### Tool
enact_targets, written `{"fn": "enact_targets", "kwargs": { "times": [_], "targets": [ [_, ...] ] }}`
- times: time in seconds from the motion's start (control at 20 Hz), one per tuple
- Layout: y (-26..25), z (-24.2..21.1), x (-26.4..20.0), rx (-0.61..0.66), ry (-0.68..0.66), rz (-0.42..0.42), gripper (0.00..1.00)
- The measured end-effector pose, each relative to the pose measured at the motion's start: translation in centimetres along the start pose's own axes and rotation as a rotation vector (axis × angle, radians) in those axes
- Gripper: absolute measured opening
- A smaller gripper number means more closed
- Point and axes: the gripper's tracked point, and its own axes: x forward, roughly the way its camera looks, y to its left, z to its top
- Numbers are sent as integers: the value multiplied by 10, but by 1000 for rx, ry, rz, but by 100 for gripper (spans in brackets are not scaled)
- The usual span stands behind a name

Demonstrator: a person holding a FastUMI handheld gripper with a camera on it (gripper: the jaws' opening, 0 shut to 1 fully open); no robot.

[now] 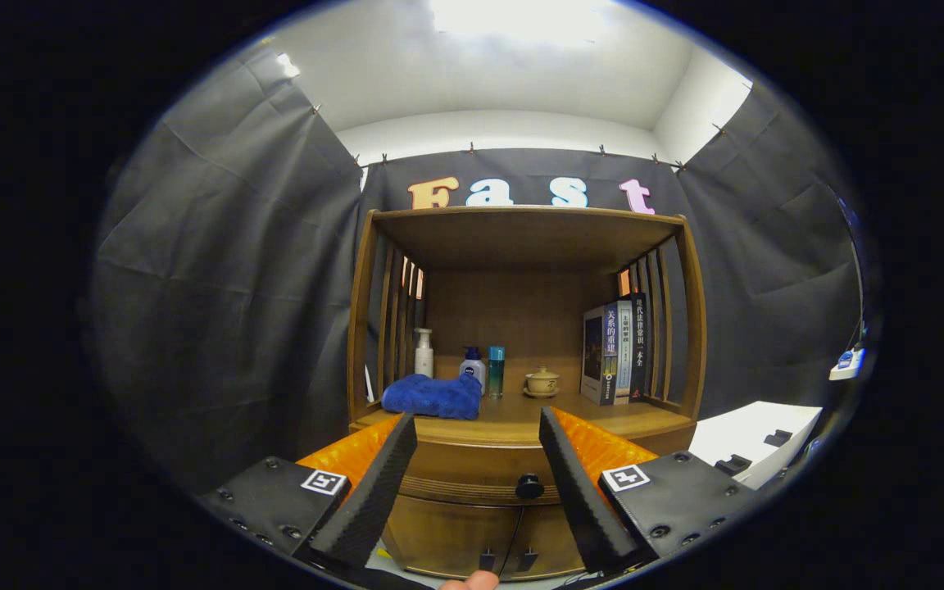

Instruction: Pull open the drawer, take out the items inside it, and place them on the countertop above the cabinet.

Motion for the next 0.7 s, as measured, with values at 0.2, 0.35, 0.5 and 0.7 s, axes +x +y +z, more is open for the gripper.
{"fn": "enact_targets", "kwargs": {
  "times": [0.2, 0.35, 0.5, 0.7],
  "targets": [
    [-17, -16, 25, -64, 15, -37, 98],
    [-29, -38, 47, -59, 17, -46, 98],
    [-42, -79, 68, -36, 68, -39, 98],
    [-60, -125, 89, 32, 116, -51, 98]
  ]
}}
